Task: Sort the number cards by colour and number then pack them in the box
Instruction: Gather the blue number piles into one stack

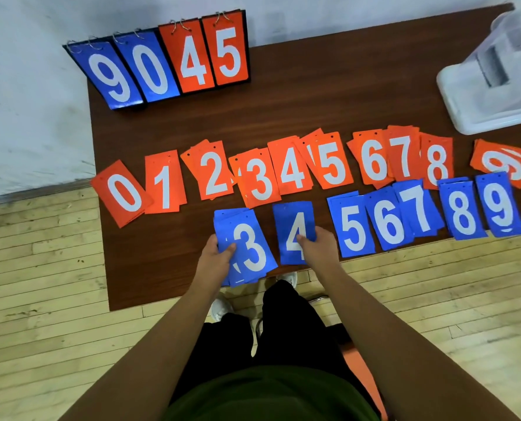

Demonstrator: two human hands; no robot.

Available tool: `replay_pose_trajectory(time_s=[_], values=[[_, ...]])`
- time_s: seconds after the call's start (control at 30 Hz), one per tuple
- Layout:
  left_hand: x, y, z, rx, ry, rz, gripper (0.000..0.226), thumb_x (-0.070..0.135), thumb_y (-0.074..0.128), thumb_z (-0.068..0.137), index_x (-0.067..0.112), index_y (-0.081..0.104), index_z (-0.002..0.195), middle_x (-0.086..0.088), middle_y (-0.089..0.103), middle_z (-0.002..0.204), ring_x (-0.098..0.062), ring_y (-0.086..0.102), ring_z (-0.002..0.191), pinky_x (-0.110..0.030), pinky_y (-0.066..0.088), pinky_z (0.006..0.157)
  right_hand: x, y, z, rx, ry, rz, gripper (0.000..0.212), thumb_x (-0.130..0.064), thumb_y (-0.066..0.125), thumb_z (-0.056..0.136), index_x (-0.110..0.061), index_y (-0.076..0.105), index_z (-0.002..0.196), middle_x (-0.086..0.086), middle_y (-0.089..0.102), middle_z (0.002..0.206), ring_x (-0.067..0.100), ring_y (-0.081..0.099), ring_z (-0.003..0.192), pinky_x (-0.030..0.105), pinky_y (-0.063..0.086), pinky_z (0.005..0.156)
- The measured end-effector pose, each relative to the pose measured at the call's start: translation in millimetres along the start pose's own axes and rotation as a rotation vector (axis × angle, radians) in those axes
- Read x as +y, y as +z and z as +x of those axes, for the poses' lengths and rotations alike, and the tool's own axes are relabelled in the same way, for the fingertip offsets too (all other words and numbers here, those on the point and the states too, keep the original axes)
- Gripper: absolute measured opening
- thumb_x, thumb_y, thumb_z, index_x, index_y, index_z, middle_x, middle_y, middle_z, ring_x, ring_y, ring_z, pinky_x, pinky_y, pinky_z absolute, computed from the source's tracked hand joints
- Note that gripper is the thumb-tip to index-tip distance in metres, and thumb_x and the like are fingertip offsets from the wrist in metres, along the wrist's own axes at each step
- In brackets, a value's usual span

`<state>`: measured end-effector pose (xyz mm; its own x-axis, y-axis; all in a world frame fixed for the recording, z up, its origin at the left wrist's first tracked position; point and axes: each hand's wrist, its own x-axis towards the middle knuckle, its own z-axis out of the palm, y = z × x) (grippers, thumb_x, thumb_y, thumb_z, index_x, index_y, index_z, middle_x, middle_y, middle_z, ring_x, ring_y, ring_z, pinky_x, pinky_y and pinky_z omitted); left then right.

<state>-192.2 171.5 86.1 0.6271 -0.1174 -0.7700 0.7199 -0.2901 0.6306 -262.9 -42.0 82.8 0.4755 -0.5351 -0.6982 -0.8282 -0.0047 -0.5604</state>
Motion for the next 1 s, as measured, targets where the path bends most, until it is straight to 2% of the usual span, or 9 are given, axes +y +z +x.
replay_pose_trajectory(time_s=[0.13,0.23,0.33,0.47,0.57,0.63,0.77,0.9,1.0], values=[[10.9,12.1,0.8,0.034,0.056,0.039,0.02,0.017,0.057,0.097,0.021,0.052,0.116,0.005,0.065,0.106,-0.013,0.067,0.088,-0.03,0.055,0.069,-10.1,-18.1,-11.8,-0.088,-0.057,0.18,0.013,-0.021,0.063,0.094,-0.02,0.061,0.107,-0.003,0.068,0.1,0.011,0.066,0.084,0.031,0.057,0.073],[19.2,21.5,0.9,0.019,0.078,0.069,0.018,0.016,0.056,0.098,0.02,0.051,0.115,0.007,0.064,0.102,-0.012,0.067,0.086,-0.028,0.054,0.065,-16.8,-28.5,-14.4,-0.053,-0.061,0.223,0.02,-0.024,0.062,0.094,-0.02,0.059,0.114,-0.006,0.066,0.103,0.009,0.065,0.089,0.027,0.056,0.069],[25.3,29.5,2.4,0.018,0.097,0.1,0.014,0.018,0.054,0.099,0.02,0.051,0.113,0.005,0.064,0.103,-0.014,0.067,0.088,-0.028,0.054,0.064,-21.2,-39.4,-14.7,0.007,-0.052,0.254,0.021,-0.028,0.061,0.095,-0.022,0.057,0.115,-0.009,0.064,0.103,0.011,0.063,0.094,0.033,0.058,0.077],[34.3,42.1,-0.5,-0.031,0.074,0.027,0.015,0.016,0.052,0.1,0.022,0.052,0.114,0.005,0.065,0.104,-0.018,0.068,0.092,-0.032,0.056,0.068,-21.6,-41.4,-13.7,-0.088,-0.06,0.271,0.023,-0.03,0.062,0.094,-0.022,0.059,0.115,-0.006,0.067,0.11,0.014,0.066,0.098,0.036,0.059,0.082],[39.1,60.2,-4.0,-0.151,0.027,-0.11,0.021,0.014,0.049,0.101,0.023,0.056,0.118,0.001,0.067,0.113,-0.024,0.067,0.1,-0.044,0.056,0.084,-20.0,-28.4,-11.3,-0.097,-0.108,0.102,0.032,-0.032,0.062,0.093,-0.017,0.056,0.121,-0.002,0.064,0.116,0.015,0.064,0.099,0.03,0.056,0.081],[39.1,72.8,-4.5,-0.205,0.008,-0.169,0.021,0.019,0.047,0.102,0.025,0.057,0.119,-0.001,0.069,0.116,-0.027,0.068,0.102,-0.047,0.055,0.087,-16.2,-18.8,-5.8,-0.066,-0.16,-0.019,0.039,-0.037,0.065,0.09,-0.017,0.055,0.123,0.001,0.062,0.12,0.016,0.062,0.103,0.029,0.055,0.081],[36.7,94.7,-0.4,-0.244,0.055,-0.055,0.022,0.027,0.053,0.099,0.028,0.054,0.121,-0.001,0.067,0.12,-0.025,0.068,0.105,-0.049,0.054,0.09,-16.3,-21.9,-0.3,-0.051,-0.216,-0.184,0.048,-0.045,0.062,0.09,-0.02,0.05,0.129,-0.001,0.055,0.124,0.011,0.057,0.106,0.018,0.048,0.076],[33.5,108.2,14.2,-0.153,0.051,-0.012,0.025,0.016,0.056,0.097,0.024,0.053,0.121,-0.003,0.065,0.121,-0.027,0.065,0.106,-0.054,0.051,0.094,3.8,-61.0,12.1,0.154,-0.26,-0.359,0.049,-0.04,0.047,0.099,-0.012,0.045,0.139,0.007,0.04,0.139,0.022,0.042,0.127,0.034,0.043,0.098],[32.6,114.6,22.7,-0.128,-0.005,-0.026,0.028,0.017,0.056,0.098,0.023,0.052,0.125,-0.003,0.064,0.123,-0.028,0.065,0.107,-0.056,0.051,0.094,31.5,-86.5,29.4,0.204,-0.292,-0.634,0.046,-0.037,0.046,0.099,-0.007,0.05,0.134,0.01,0.04,0.137,0.027,0.039,0.128,0.038,0.043,0.104]])
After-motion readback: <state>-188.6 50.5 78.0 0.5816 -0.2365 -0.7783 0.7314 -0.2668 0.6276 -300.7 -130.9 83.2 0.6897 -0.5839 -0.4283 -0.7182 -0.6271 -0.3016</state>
